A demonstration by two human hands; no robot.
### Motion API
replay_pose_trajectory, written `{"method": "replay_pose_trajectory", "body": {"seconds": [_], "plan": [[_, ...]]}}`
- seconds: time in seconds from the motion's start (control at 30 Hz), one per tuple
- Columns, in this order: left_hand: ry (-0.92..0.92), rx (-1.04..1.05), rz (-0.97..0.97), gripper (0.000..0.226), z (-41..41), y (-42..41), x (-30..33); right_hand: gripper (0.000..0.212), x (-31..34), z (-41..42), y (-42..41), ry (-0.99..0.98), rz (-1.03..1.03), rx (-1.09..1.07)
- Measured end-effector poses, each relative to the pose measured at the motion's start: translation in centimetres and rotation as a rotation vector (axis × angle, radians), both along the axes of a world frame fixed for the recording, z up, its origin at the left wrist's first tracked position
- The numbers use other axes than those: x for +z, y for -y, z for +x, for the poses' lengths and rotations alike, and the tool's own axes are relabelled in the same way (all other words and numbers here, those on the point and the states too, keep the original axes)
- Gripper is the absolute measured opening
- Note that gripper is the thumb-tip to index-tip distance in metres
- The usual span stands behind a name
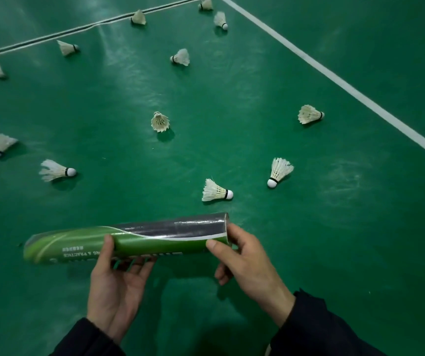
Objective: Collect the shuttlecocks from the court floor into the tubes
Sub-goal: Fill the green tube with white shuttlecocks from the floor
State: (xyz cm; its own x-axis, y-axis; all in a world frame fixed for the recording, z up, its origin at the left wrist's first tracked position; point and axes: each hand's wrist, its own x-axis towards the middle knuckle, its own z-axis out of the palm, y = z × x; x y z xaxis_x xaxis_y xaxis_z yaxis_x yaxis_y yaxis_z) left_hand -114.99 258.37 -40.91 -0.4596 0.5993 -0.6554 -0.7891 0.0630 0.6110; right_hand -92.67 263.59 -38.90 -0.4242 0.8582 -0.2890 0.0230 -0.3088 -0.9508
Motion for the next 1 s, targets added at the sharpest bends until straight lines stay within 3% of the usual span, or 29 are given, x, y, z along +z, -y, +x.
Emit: {"method": "replay_pose_trajectory", "body": {"seconds": [0.13, 0.23, 0.3, 0.4, 0.5, 0.53, 0.6, 0.67, 0.7, 0.83, 0.93, 1.0], "plan": [[0.007, 0.068, 0.027, 0.055, -1.9, -0.2, 0.3, 0.026, -0.4, 0.3, 0.3, 0.047, 0.188, -0.323], [-0.001, 0.047, 0.053, 0.043, -2.3, -0.4, 0.5, 0.074, -0.7, -0.1, -0.5, 0.137, 0.116, -0.239], [-0.005, -0.013, 0.057, 0.028, -2.0, -0.5, 0.2, 0.088, -1.0, -1.3, -0.9, 0.011, -0.103, -0.153], [-0.009, -0.131, 0.063, 0.024, -1.5, -0.3, -0.6, 0.065, -2.4, -2.3, -1.1, -0.189, -0.372, -0.239], [-0.056, -0.129, 0.072, 0.025, -3.0, -0.3, -0.5, 0.041, -4.0, -1.4, -1.5, -0.183, -0.393, -0.31], [-0.07, -0.053, 0.046, 0.034, -4.5, -0.3, -0.8, 0.039, -4.4, -0.8, -1.7, -0.171, -0.391, -0.327], [-0.08, 0.095, -0.014, 0.074, -7.9, -0.1, -1.2, 0.037, -5.3, 0.6, -2.2, -0.137, -0.394, -0.351], [-0.123, 0.09, -0.111, 0.103, -10.0, 0.5, -1.9, 0.037, -6.2, 1.8, -2.6, -0.1, -0.4, -0.336], [-0.146, 0.053, -0.151, 0.098, -10.6, 0.8, -2.4, 0.037, -6.7, 2.1, -2.6, -0.089, -0.41, -0.325], [-0.251, -0.086, -0.241, 0.032, -10.6, 0.7, -3.2, 0.042, -7.0, 2.3, -2.8, -0.052, -0.468, -0.351], [-0.364, -0.199, -0.301, 0.023, -10.9, 0.4, 0.1, 0.035, -3.6, 2.5, -2.0, 0.007, -0.52, -0.37], [-0.404, -0.265, -0.334, 0.021, -10.8, 1.0, 4.3, 0.042, 0.1, 3.2, -0.2, 0.017, -0.578, -0.401]]}}
